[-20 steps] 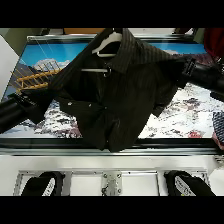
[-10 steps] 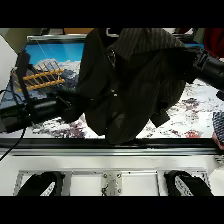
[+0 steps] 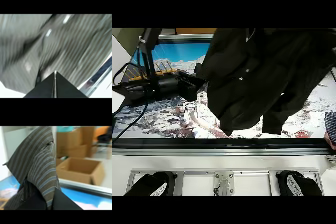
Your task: Fold the clothes and pants, and hang the long-sleeved shirts on hangers.
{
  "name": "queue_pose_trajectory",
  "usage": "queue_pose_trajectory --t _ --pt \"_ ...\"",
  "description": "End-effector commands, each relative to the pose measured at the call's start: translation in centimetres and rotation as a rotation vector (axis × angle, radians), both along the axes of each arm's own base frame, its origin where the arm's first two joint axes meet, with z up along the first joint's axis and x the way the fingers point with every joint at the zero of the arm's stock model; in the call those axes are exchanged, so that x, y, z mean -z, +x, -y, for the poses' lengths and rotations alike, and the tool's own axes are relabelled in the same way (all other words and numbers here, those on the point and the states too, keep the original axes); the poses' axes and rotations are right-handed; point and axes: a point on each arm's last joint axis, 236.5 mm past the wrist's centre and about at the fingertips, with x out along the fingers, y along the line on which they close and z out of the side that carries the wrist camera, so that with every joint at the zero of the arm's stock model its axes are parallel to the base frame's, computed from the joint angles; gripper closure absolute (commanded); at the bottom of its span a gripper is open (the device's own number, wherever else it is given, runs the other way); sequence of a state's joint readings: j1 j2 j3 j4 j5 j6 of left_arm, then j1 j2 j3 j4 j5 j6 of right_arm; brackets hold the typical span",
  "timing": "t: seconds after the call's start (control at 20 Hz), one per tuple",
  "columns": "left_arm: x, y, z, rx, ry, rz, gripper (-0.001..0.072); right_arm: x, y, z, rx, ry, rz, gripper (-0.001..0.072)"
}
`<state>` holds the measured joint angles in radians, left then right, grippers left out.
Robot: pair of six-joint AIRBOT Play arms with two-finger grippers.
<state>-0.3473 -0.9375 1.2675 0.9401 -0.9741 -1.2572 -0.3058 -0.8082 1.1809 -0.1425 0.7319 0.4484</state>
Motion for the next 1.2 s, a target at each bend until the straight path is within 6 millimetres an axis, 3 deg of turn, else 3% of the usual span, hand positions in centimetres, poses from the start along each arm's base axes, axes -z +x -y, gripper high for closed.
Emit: queue_pose_trajectory --t 0.0,0.15,0.25,0.35,0.45,0.6,0.85,1.0,1.15 --pt "2.0 1.2 0.3 0.006 0.032 -0.052 0.0695 -1.7 -0.8 9.8 0.364 -0.032 0.05 0.0704" --pt "3.3 1.9 0.6 0.006 0.043 -0.08 0.0695 -2.2 -3.8 19.0 0.695 -0.039 0.044 0.0704" --pt "4.1 2.3 0.7 0.006 0.051 -0.1 0.0696 -1.8 -6.2 23.8 0.866 -0.037 0.016 0.0704" --pt "5.0 2.7 0.9 0.007 0.058 -0.119 0.0696 -1.7 -8.9 27.8 1.019 -0.055 -0.008 0.0704" --pt "5.7 3.0 1.0 0.008 0.065 -0.131 0.0695 -2.7 -11.6 30.4 1.147 -0.084 0.004 0.0704" --pt "6.3 3.3 1.1 0.011 0.073 -0.139 0.0696 -5.7 -15.1 32.6 1.29 -0.164 0.059 0.0704" --pt "6.3 3.3 1.1 0.012 0.074 -0.14 0.0696 -10.4 -19.3 34.9 1.436 -0.202 0.172 0.0704" --pt "6.3 3.2 1.1 0.013 0.074 -0.141 0.0696 -11.7 -21.0 36.4 1.501 -0.215 0.204 0.0704" --pt "6.6 2.9 1.1 0.023 0.081 -0.154 0.0695 -11.6 -21.7 38.2 1.541 -0.212 0.205 0.0704"
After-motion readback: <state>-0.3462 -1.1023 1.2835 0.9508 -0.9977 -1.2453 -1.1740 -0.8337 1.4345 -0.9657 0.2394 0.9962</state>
